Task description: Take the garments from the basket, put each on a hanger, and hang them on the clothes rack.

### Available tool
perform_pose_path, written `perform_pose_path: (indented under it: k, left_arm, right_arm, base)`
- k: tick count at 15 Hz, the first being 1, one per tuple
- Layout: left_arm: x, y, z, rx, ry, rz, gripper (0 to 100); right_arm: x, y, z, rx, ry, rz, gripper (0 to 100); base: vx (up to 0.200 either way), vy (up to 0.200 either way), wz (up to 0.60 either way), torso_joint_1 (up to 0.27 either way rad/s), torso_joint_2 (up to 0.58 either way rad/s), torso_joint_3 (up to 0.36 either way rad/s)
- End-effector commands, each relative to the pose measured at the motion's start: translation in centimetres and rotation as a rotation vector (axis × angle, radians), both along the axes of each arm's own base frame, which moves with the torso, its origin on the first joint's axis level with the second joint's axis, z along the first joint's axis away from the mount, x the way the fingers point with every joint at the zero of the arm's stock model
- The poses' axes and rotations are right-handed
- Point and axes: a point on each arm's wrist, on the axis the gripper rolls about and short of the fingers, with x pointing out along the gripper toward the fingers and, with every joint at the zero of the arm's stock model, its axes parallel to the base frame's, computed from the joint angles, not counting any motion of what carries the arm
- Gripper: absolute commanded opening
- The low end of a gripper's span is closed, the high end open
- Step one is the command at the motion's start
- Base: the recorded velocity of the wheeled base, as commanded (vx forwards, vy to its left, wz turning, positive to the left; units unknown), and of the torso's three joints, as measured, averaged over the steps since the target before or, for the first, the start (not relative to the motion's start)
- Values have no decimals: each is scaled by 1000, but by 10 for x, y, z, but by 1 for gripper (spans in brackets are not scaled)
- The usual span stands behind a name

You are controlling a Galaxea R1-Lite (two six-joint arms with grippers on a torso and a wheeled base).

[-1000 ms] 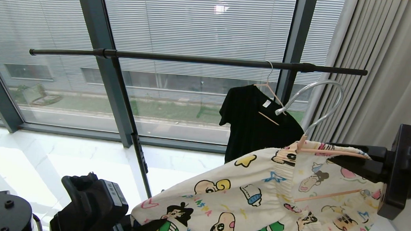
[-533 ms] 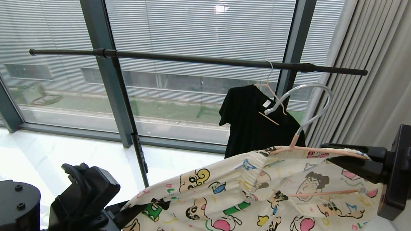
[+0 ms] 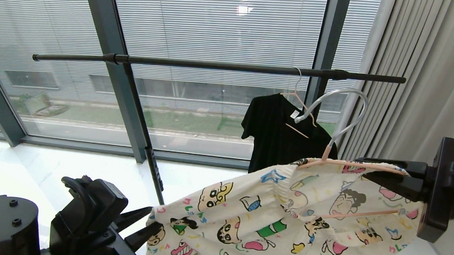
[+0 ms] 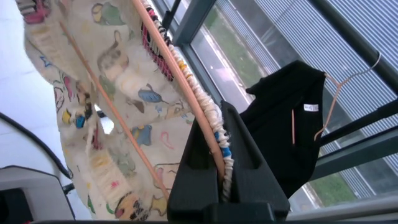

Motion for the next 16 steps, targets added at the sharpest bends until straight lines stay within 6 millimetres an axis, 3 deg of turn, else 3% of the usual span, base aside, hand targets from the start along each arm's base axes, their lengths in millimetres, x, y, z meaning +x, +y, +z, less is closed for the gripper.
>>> perform_pose_path:
  k: [1, 6, 10, 16]
  left_arm:
    - [-1, 0, 1, -7, -6, 0, 100]
    - [-2, 17, 14, -37, -89, 226, 100]
    - [14, 37, 25, -10, -154, 516, 100]
    - [19, 46, 34, -8, -193, 637, 100]
  right_arm:
    - [0, 1, -1, -1, 5, 1, 0]
    - [13, 5, -12, 68, 185, -221, 0]
    - [35, 21, -42, -24, 346, -349, 0]
    - [92, 67, -73, 35, 565, -597, 0]
  base:
    - [0, 0, 0, 0, 0, 0]
    - [0, 0, 0, 0, 0, 0]
    - [0, 0, 0, 0, 0, 0]
    - [0, 0, 0, 0, 0, 0]
